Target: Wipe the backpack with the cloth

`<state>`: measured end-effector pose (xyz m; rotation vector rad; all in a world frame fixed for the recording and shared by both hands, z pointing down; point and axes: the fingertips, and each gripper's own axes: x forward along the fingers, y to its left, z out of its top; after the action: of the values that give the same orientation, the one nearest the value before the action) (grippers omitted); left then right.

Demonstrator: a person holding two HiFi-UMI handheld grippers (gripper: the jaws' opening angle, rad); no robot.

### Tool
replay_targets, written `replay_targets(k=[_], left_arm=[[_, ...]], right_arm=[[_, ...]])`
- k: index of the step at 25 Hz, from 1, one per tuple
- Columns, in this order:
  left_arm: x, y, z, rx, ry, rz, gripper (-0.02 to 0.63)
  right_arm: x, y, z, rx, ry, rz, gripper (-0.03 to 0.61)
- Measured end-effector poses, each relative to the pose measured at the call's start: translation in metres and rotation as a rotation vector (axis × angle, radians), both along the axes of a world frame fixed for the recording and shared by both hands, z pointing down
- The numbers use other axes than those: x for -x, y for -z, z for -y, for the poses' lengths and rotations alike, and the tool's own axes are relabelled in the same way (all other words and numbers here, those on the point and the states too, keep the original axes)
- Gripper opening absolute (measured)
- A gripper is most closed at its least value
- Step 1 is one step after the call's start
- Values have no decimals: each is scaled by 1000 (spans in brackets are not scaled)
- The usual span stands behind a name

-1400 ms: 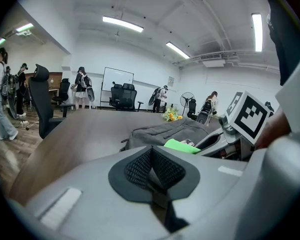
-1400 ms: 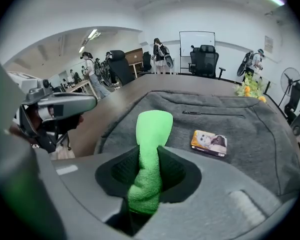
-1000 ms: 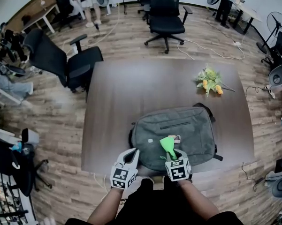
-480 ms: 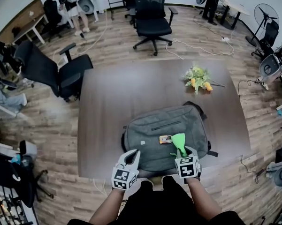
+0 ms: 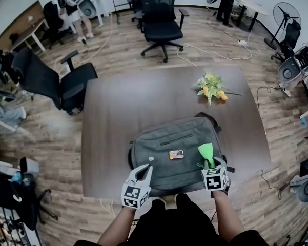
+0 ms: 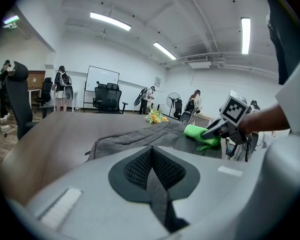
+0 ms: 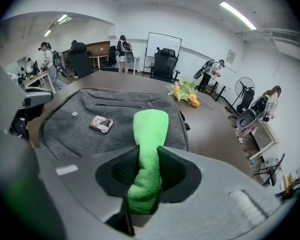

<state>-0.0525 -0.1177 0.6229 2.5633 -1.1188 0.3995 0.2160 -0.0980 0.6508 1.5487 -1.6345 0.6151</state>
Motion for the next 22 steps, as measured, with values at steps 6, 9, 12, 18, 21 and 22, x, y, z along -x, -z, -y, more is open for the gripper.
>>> replay_targets(k=[6, 9, 12, 18, 21, 22], left_arm=[[-9, 6, 8, -18, 4, -2, 19], [-15, 9, 11, -24, -3, -7, 20], [-22, 17, 12, -28, -14, -49, 18], [-22, 44, 19, -59, 13, -114, 20], [-19, 71, 22, -94, 26, -149, 20], [-17, 80, 24, -114, 30, -159, 20]], right_arm=[[-17, 13, 9, -28, -3, -8, 100], [-18, 20, 11, -51, -9, 8, 100], [-15, 32, 18, -102, -8, 43, 100], [-2, 62, 39, -242, -15, 178, 100], [14, 89, 52, -334, 45, 228, 100], [20, 99, 56, -370, 68, 247, 100]])
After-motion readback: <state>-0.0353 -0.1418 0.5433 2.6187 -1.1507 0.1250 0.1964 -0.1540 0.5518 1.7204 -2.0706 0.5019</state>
